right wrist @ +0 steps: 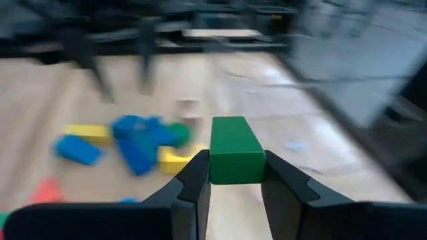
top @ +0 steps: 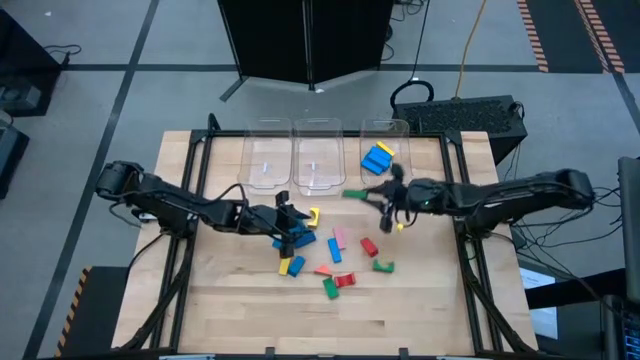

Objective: Sort blocks by size
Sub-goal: Put the green rectangular block into the right transparent bin

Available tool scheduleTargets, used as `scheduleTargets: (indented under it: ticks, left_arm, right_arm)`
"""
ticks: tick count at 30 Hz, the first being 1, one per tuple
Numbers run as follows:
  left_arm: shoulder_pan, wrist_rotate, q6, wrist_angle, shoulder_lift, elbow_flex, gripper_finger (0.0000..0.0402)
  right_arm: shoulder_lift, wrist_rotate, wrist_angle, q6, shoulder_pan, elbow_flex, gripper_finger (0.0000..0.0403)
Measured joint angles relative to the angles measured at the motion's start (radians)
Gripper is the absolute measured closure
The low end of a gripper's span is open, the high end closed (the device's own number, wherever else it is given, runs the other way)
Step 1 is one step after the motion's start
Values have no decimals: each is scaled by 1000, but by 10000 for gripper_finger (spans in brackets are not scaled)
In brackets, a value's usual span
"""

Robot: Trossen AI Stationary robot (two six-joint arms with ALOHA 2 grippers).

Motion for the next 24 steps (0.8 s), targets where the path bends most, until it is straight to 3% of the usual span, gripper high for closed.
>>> scheduleTargets:
  ticks: [4,11,24]
  left_arm:
    - [-6,-3,-29,1,0,-29,217]
    - [-8,-14,-41,1,0,-44,217]
    - [-8,-29,-28,0,0,-44,217]
  right_arm:
    - [-99,97,-161,-6,-90,0,312]
    - [-125,90,-313,-18,-276,0,312]
    - [92,-168,-178,-63,-520,-1,306]
